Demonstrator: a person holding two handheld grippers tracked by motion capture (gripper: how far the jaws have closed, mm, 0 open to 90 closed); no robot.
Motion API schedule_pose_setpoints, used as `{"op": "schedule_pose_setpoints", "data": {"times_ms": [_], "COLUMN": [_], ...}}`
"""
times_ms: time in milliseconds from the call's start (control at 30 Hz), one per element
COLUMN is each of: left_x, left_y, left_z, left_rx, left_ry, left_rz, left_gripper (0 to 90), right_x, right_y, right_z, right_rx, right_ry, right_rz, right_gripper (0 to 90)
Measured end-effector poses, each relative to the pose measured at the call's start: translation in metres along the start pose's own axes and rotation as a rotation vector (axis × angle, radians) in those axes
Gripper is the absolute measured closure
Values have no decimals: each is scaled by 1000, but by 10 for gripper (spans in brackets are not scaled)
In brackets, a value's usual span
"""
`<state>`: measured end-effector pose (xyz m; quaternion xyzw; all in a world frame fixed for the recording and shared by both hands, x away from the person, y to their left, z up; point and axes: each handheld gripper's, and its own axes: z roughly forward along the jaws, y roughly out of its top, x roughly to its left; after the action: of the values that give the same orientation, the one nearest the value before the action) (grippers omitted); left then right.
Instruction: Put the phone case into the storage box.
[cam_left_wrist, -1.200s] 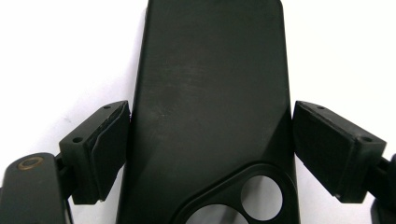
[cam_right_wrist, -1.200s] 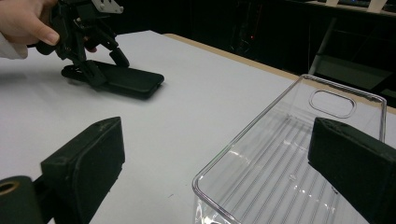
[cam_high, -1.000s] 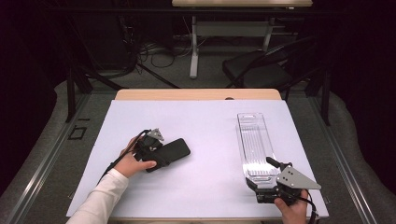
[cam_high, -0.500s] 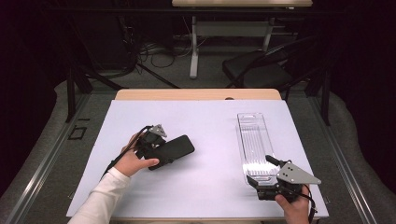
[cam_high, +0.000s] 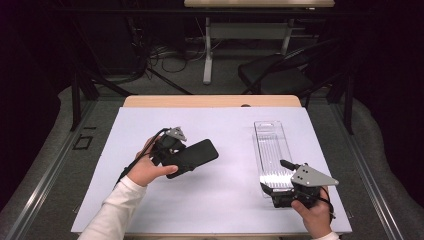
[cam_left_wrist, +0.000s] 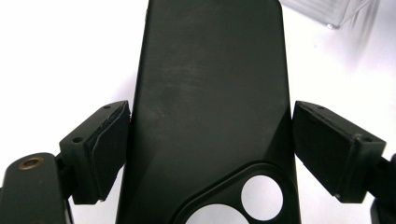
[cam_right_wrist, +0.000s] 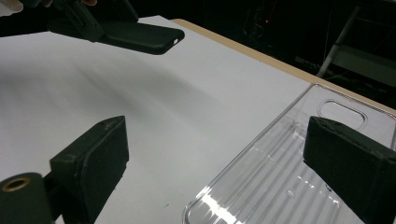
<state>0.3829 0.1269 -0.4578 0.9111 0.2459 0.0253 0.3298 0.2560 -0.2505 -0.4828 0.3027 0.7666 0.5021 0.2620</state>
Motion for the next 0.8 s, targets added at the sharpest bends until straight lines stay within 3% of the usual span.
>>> {"op": "schedule_pose_setpoints", "data": {"times_ms": [400, 800], "left_x": [-4, -10], "left_y": [12, 19], "left_z": [-5, -5], "left_rx": [-8, -8], "left_ry": [-7, -8], "left_rz": [3, 22], "left_gripper": [141, 142], "right_x": [0, 5], "right_y": [14, 27], "right_z": [17, 45], "right_rx": [1, 50], "right_ry": [30, 54], "right_rz": [1, 13], "right_gripper": [61, 47]}}
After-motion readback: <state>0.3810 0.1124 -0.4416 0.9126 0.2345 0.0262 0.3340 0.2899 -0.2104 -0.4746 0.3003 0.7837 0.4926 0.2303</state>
